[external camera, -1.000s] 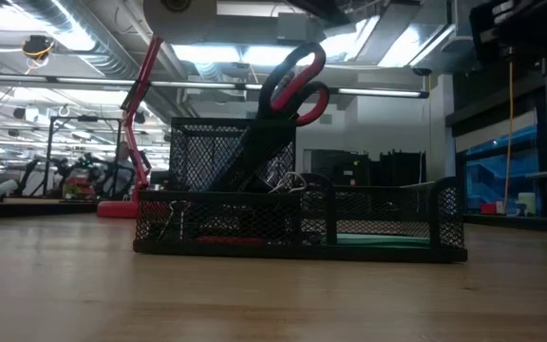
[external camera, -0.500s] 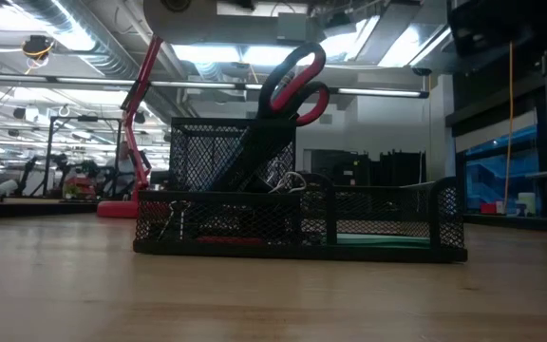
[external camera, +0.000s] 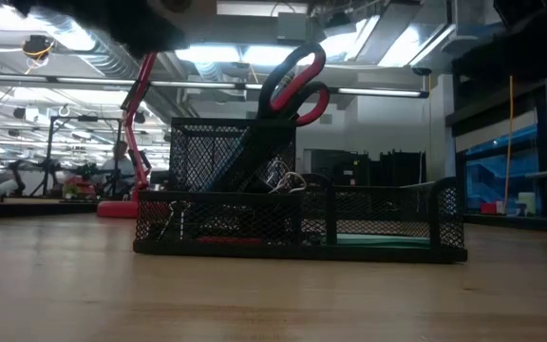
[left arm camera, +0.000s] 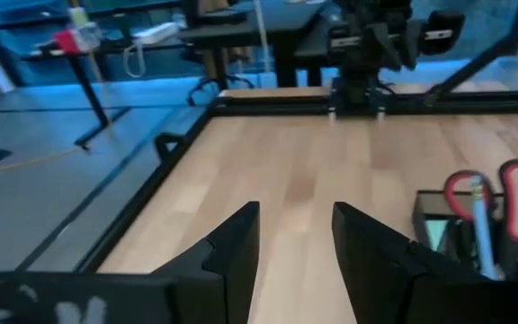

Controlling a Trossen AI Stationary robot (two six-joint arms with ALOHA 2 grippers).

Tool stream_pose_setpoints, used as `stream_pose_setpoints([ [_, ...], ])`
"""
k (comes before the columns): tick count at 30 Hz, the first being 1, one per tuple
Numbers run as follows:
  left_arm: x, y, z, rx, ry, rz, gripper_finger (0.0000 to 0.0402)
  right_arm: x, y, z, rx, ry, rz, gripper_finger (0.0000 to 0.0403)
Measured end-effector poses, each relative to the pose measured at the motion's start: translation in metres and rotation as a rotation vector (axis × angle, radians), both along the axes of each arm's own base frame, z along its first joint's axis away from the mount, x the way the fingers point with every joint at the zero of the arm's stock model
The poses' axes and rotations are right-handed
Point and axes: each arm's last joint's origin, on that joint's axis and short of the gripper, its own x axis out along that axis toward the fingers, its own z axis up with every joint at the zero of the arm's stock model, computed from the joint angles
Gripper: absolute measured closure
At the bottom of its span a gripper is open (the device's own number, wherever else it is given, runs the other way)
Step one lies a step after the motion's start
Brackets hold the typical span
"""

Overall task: Pick and place office supplies into organizer
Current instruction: Return to Home Position

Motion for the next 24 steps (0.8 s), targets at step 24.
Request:
stream_pose_setpoints([
  [24, -0.085, 0.005, -0.075, -0.035, -0.144, 0.131, 0.0265, -0.047, -0.024, -0.008, 0.002, -0.084, -0.129, 0.0324],
])
